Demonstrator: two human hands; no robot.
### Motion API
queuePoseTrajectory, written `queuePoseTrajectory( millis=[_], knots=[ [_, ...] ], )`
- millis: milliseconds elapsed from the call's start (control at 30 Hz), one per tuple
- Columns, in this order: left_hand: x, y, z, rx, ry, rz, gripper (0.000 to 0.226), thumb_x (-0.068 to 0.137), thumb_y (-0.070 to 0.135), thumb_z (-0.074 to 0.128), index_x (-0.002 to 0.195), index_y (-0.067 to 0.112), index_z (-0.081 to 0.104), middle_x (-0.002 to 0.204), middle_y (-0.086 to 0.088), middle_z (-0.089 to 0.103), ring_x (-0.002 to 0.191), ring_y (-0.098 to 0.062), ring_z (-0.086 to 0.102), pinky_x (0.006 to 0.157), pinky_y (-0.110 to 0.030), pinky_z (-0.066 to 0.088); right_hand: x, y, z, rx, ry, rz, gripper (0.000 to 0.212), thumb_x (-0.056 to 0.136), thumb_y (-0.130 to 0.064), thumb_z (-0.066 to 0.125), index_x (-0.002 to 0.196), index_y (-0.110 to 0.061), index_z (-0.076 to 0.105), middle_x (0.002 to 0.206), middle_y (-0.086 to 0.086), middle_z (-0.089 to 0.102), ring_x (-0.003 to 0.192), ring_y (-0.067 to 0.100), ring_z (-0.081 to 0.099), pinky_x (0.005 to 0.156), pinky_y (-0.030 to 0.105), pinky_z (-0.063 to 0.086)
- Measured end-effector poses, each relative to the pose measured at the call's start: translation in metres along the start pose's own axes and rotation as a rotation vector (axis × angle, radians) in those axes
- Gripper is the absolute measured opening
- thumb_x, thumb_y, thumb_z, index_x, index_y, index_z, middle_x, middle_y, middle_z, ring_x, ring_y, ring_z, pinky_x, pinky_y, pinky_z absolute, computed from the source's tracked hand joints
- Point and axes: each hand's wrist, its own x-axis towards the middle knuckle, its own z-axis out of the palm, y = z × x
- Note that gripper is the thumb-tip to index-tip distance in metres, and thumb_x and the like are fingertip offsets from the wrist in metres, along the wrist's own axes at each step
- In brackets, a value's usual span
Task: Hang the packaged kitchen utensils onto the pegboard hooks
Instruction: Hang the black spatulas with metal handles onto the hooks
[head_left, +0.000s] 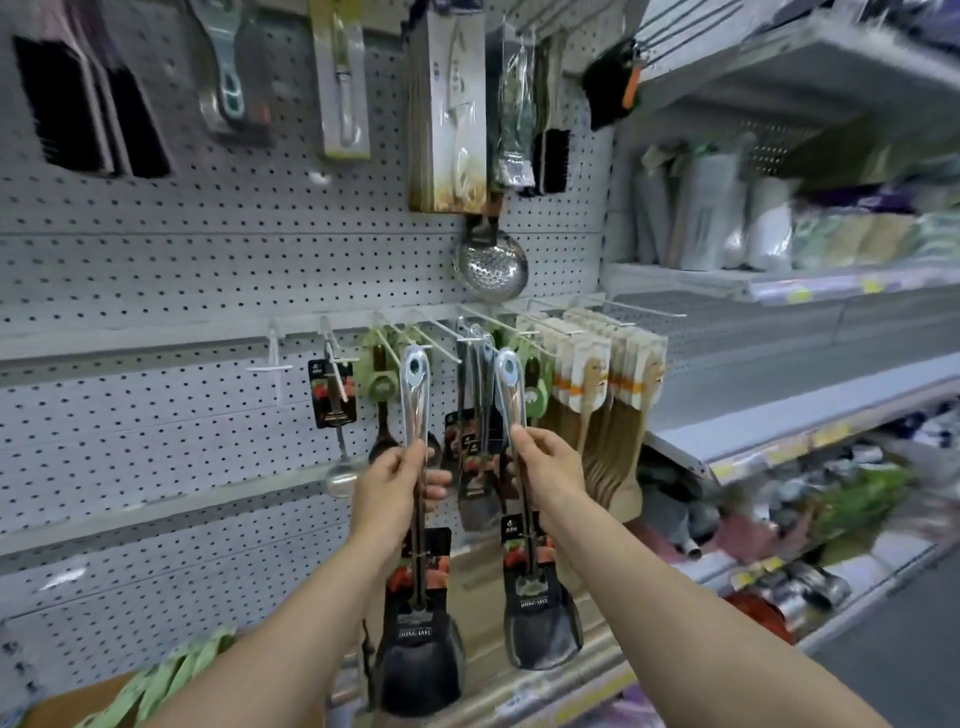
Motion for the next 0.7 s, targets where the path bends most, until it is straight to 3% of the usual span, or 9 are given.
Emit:
queuePoseTrajectory(
  millis=[267, 400, 533, 633, 700],
  knots=[
    [0.021, -0.012, 0.039, -0.014, 0.112, 0.032, 0.026, 0.1, 0.032, 0.053, 0.104, 0.011, 0.067, 0.083, -0.009, 0.077, 0.07, -0.019, 0.072, 0.07, -0.032, 0.058, 0.073, 0.024, -0.008, 0.054, -0.091, 0.065, 0.018, 0.095, -0.034, 0.067, 0.103, -0.018, 0.073, 0.085, 0.003, 0.074, 0.073, 0.014, 0.065, 0.07, 0.031, 0.057],
    [0.027, -0.017, 0.061, -0.035, 0.166, 0.06, 0.024, 0.099, 0.03, 0.054, 0.103, 0.01, 0.068, 0.081, -0.012, 0.077, 0.07, -0.022, 0.071, 0.077, -0.04, 0.058, 0.1, 0.029, -0.016, 0.035, -0.169, 0.051, 0.017, 0.095, -0.035, 0.068, 0.103, -0.02, 0.072, 0.079, -0.001, 0.072, 0.067, 0.011, 0.063, 0.057, 0.02, 0.051],
    [0.026, -0.026, 0.081, -0.004, 0.2, 0.079, 0.025, 0.1, 0.031, 0.053, 0.105, 0.011, 0.067, 0.083, -0.01, 0.077, 0.074, -0.024, 0.072, 0.079, -0.041, 0.058, 0.127, 0.034, -0.018, -0.005, -0.241, 0.049, 0.02, 0.093, -0.038, 0.07, 0.102, -0.02, 0.073, 0.09, -0.002, 0.075, 0.082, 0.014, 0.069, 0.079, 0.03, 0.058],
    [0.022, -0.03, 0.095, -0.018, 0.236, 0.08, 0.025, 0.1, 0.029, 0.053, 0.104, 0.01, 0.067, 0.084, -0.012, 0.077, 0.076, -0.025, 0.072, 0.08, -0.041, 0.057, 0.146, 0.034, -0.014, -0.044, -0.276, 0.049, 0.019, 0.093, -0.039, 0.07, 0.102, -0.022, 0.073, 0.092, -0.001, 0.075, 0.083, 0.014, 0.068, 0.075, 0.026, 0.054],
    [0.018, -0.033, 0.102, -0.026, 0.258, 0.082, 0.024, 0.099, 0.028, 0.053, 0.103, 0.009, 0.067, 0.084, -0.012, 0.076, 0.075, -0.025, 0.072, 0.08, -0.042, 0.057, 0.158, 0.034, -0.009, -0.068, -0.289, 0.053, 0.021, 0.092, -0.041, 0.07, 0.102, -0.022, 0.073, 0.093, 0.0, 0.075, 0.087, 0.017, 0.068, 0.082, 0.031, 0.055]
  ],
)
